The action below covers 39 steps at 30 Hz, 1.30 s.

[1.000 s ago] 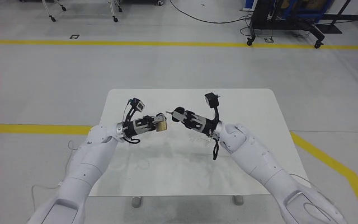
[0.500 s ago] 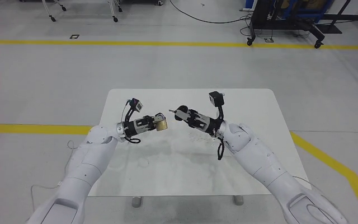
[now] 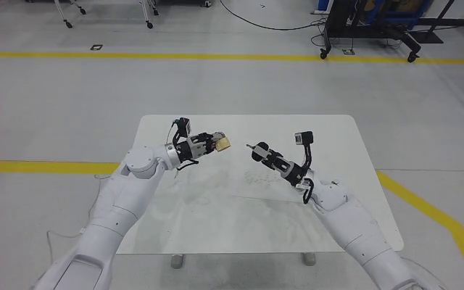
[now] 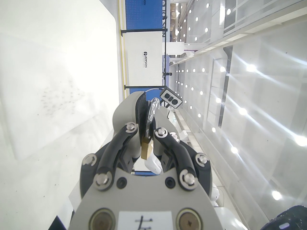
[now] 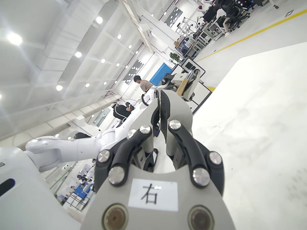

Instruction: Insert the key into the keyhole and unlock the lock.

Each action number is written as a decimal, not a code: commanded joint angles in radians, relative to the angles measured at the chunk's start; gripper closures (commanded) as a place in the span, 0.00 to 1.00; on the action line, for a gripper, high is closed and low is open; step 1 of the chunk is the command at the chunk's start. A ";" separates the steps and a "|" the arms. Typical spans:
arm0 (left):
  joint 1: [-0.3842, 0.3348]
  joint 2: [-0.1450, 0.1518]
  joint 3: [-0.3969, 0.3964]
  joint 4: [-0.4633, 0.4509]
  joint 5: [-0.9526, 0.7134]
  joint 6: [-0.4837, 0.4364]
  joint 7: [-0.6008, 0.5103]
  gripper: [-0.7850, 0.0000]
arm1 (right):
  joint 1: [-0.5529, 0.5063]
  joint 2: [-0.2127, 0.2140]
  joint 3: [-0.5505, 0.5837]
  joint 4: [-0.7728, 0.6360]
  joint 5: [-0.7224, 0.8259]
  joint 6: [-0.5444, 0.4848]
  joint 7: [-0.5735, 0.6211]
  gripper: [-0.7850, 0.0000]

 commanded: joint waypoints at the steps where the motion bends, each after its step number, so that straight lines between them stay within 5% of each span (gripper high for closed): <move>1: 0.001 0.000 0.000 0.001 -0.001 -0.001 -0.001 1.00 | 0.003 -0.001 -0.002 0.003 -0.010 -0.002 -0.004 1.00; 11: 0.047 -0.002 -0.013 -0.006 -0.008 -0.025 0.093 1.00 | -0.003 -0.003 -0.008 0.003 -0.054 0.042 -0.027 1.00; 20: 0.038 -0.036 0.028 0.023 -0.043 -0.047 0.209 1.00 | -0.044 -0.042 -0.075 -0.059 -0.276 0.279 -0.353 1.00; 34: 0.055 -0.044 0.029 0.032 -0.045 -0.028 0.224 1.00 | -0.072 -0.041 -0.061 -0.089 -0.294 0.289 -0.376 1.00; 39: 0.051 -0.054 0.051 0.019 0.004 -0.037 0.270 1.00 | -0.076 -0.062 -0.097 -0.099 -0.344 0.397 -0.463 1.00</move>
